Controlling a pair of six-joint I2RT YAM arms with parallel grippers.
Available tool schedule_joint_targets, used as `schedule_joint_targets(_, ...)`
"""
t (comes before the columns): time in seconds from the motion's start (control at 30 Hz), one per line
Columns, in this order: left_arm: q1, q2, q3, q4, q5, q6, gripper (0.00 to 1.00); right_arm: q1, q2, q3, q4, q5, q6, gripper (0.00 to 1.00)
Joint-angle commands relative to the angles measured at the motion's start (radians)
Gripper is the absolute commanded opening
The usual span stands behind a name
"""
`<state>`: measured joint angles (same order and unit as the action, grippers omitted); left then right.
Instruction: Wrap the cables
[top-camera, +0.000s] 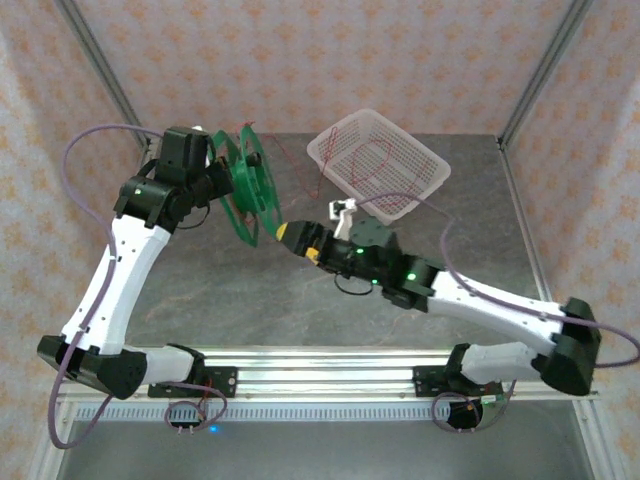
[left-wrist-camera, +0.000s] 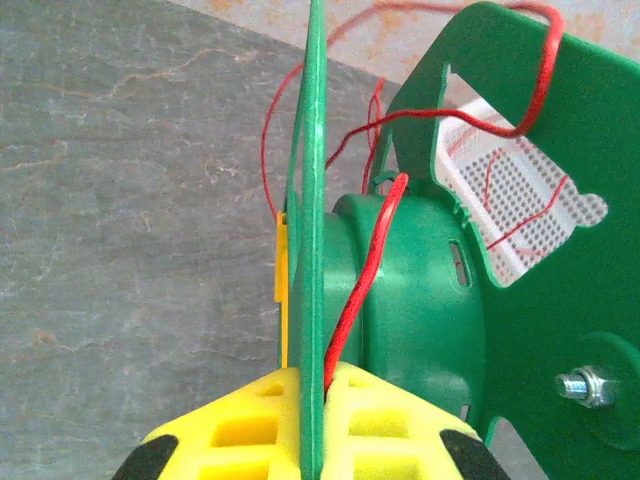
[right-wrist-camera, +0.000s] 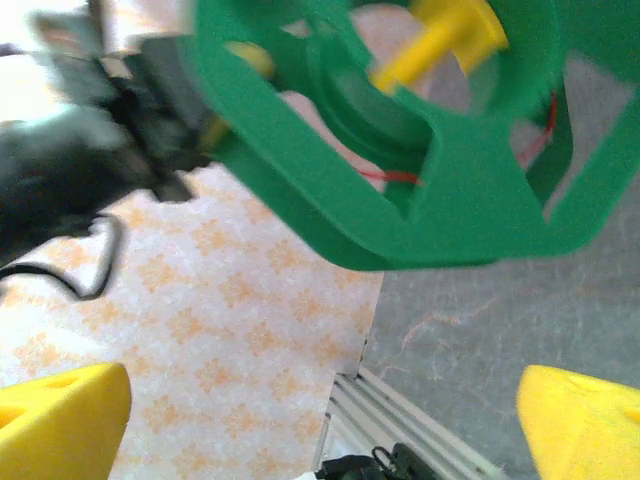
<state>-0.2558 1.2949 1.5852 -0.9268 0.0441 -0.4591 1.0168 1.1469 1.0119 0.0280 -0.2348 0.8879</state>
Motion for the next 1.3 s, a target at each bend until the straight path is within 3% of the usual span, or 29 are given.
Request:
schedule_joint_targets(0.0, -0.015, -0.062, -0.012, 0.056, 0.029, 0.11, 0.0, -0.053, -0.1, 0.065, -0.192, 0.042, -0.161, 1.0)
schedule_joint_targets(0.1, -0.019, -0.087, -0.015, 0.036, 0.064, 0.144, 0.0, -0.192, -0.113, 0.077, -0.243, -0.043, -0.136, 1.0)
schedule_joint_targets(0.23, -0.023, -0.117, -0.011, -0.004, 0.132, 0.193, 0.0, -0.369, -0.013, 0.1, -0.233, -0.246, -0.082, 1.0)
schedule_joint_targets(0.4, -0.024, -0.161, -0.001, -0.051, 0.194, 0.245, 0.0, -0.465, 0.178, 0.204, -0.242, -0.359, -0.063, 1.0)
schedule_joint_targets(0.5, -0.024, -0.195, -0.001, -0.053, 0.219, 0.272, 0.0, -0.509, 0.299, 0.261, -0.195, -0.418, 0.07, 0.95)
schedule_joint_targets(0.6, -0.025, -0.229, -0.007, -0.062, 0.246, 0.303, 0.0, -0.531, 0.387, 0.298, -0.088, -0.438, 0.224, 0.9)
schedule_joint_targets(0.77, -0.025, -0.262, -0.014, -0.067, 0.287, 0.323, 0.0, -0.538, 0.508, 0.419, -0.043, -0.427, 0.349, 0.89)
schedule_joint_targets(1.07, -0.025, -0.266, -0.007, -0.073, 0.3, 0.318, 0.0, -0.518, 0.695, 0.625, -0.083, -0.493, 0.197, 0.83)
schedule_joint_targets(1.27, -0.025, -0.264, -0.01, -0.07, 0.305, 0.318, 0.0, -0.494, 0.799, 0.718, -0.225, -0.493, 0.102, 0.77)
